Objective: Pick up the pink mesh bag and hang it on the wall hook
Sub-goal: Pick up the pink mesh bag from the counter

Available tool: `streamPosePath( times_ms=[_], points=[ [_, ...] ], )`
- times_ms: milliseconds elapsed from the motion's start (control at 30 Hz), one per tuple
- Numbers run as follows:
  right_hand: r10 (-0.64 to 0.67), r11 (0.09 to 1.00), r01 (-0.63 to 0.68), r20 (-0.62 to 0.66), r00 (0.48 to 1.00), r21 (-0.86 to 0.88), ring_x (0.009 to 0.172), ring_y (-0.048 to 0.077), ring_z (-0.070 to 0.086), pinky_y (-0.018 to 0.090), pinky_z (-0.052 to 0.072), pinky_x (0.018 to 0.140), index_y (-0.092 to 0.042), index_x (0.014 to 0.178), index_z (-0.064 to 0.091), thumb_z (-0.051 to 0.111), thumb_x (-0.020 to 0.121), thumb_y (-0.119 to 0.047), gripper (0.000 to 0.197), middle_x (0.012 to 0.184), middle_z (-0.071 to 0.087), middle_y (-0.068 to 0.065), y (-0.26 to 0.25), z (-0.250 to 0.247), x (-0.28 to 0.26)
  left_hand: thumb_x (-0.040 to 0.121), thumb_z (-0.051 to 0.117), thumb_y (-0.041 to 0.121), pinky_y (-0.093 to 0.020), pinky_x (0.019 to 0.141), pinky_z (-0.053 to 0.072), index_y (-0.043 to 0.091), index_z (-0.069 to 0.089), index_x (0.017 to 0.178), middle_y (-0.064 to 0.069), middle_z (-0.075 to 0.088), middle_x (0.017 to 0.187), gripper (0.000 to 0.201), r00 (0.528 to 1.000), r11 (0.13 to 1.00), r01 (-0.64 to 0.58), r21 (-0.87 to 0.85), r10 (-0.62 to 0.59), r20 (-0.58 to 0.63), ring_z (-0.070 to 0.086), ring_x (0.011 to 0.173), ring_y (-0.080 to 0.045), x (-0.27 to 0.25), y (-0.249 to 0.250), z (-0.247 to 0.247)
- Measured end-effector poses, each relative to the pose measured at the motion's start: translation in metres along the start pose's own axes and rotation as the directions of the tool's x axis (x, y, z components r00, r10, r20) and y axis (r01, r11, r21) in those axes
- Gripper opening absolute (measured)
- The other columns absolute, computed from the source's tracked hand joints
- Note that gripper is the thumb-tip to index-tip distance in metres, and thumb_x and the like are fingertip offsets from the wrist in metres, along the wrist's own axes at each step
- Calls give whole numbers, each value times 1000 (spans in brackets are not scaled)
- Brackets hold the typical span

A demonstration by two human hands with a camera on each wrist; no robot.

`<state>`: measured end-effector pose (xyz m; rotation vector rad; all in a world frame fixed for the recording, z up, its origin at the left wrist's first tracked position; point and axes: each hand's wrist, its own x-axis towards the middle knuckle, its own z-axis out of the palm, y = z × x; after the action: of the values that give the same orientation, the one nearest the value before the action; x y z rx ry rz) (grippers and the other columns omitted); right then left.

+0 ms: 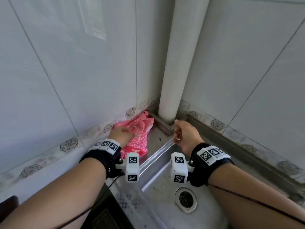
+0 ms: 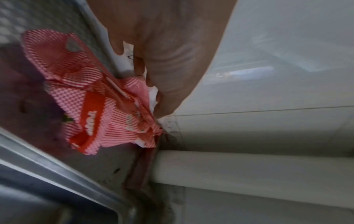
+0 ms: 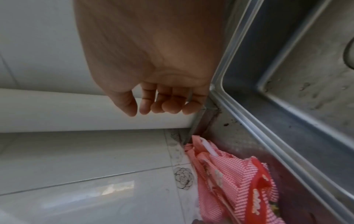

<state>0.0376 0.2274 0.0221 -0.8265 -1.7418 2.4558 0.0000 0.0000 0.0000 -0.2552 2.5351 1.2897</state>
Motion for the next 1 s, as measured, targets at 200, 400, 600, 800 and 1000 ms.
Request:
streamPosePath(
  times_ms=[200, 400, 600, 800, 1000],
  points=[
    [101, 986, -106, -38, 994, -128, 46, 14, 38, 26, 33, 49, -16, 69, 52, 59, 91, -14, 23, 56, 46, 0, 37, -5, 6, 42, 73, 73, -55, 110, 33, 39, 37, 138, -6, 40, 150, 107, 988, 898, 57, 436, -113, 104, 47, 130, -36, 19, -50, 24],
    [207, 956, -213, -52, 977, -203, 47, 14, 37, 24, 30, 50, -17, 71, 54, 61, 89, -16, 20, 55, 48, -1, 53, -12, 4, 93, 57, 29, -32, 100, 43, 22, 51, 136, -7, 42, 148, 44, 984, 832, 26, 554, -119, 132, 53, 123, -28, 16, -68, 33],
    [236, 914, -241, -53, 970, -326, 49, 15, 45, 26, 37, 53, -17, 74, 57, 62, 89, -21, 16, 56, 55, -1, 49, -14, -5, 95, 53, 23, -29, 87, 53, 21, 70, 89, -6, 68, 116, 18, 994, 939, 0, 343, -37, 99, 66, 98, -25, 19, -59, 25],
    [240, 898, -231, -22, 970, -374, 52, 15, 49, 28, 39, 58, -17, 77, 60, 60, 89, -21, 13, 62, 58, 0, 41, -12, -25, 62, 74, 58, -37, 94, 49, 29, 54, 127, -2, 55, 133, 74, 978, 899, 32, 438, -117, 170, 58, 114, -27, 14, -69, 29],
    [254, 891, -230, 11, 967, -391, 53, 14, 51, 27, 41, 59, -18, 81, 60, 60, 88, -23, 8, 62, 58, -1, 44, -16, -30, 69, 75, 49, -51, 115, 29, 33, 30, 146, -17, 16, 157, 91, 989, 858, 96, 504, -138, 48, 21, 143, -40, 12, -78, 52]
  ],
)
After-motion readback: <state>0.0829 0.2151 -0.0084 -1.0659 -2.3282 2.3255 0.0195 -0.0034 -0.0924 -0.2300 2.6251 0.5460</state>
